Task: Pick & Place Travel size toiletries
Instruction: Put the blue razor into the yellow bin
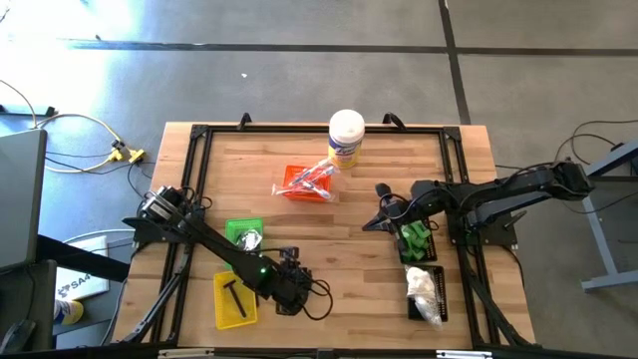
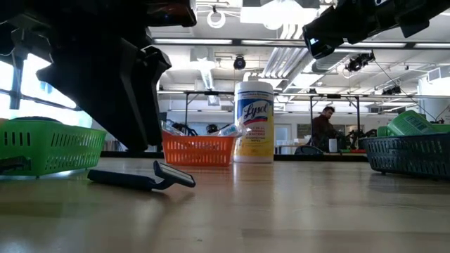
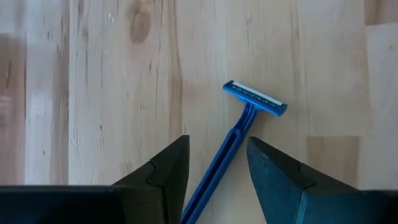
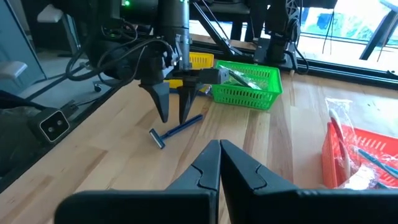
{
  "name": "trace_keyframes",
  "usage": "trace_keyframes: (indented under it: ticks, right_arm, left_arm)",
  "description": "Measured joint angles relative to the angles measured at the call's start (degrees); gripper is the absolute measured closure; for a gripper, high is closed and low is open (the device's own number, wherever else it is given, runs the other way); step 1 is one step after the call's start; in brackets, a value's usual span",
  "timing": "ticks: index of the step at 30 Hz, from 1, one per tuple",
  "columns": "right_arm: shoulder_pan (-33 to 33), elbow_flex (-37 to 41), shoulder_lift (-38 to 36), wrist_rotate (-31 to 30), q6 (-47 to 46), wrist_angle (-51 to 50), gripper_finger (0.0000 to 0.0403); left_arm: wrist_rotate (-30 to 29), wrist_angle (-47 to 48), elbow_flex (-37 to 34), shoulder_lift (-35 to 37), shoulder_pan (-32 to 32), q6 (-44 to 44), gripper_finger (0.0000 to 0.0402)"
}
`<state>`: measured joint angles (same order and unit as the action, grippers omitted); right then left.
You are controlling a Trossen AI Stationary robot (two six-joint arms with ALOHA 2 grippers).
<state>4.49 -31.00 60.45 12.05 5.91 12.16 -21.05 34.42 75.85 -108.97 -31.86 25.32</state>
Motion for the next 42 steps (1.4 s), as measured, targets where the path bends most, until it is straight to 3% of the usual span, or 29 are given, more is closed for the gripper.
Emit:
trace_keyframes:
  ticks: [14,20,42]
  right_arm:
    - [0.02,0.0,0.0,0.1,-0.02,-0.43,0.04]
    - [0.02,-0.02,0.0,0.12,-0.05,-2.18,0.04]
    - [0.02,-0.02,0.0,0.14,-1.68,-2.99,0.04]
  left_arm:
    - [4.49,-2.68,-2.43,0.0,3.38,0.37,0.0247]
    - [11.71,-2.83,-2.45,0.0,5.04,-1.36,0.0247]
    - [13.02,-3.02,-2.49,0.0,5.25,-4.08,0.0247]
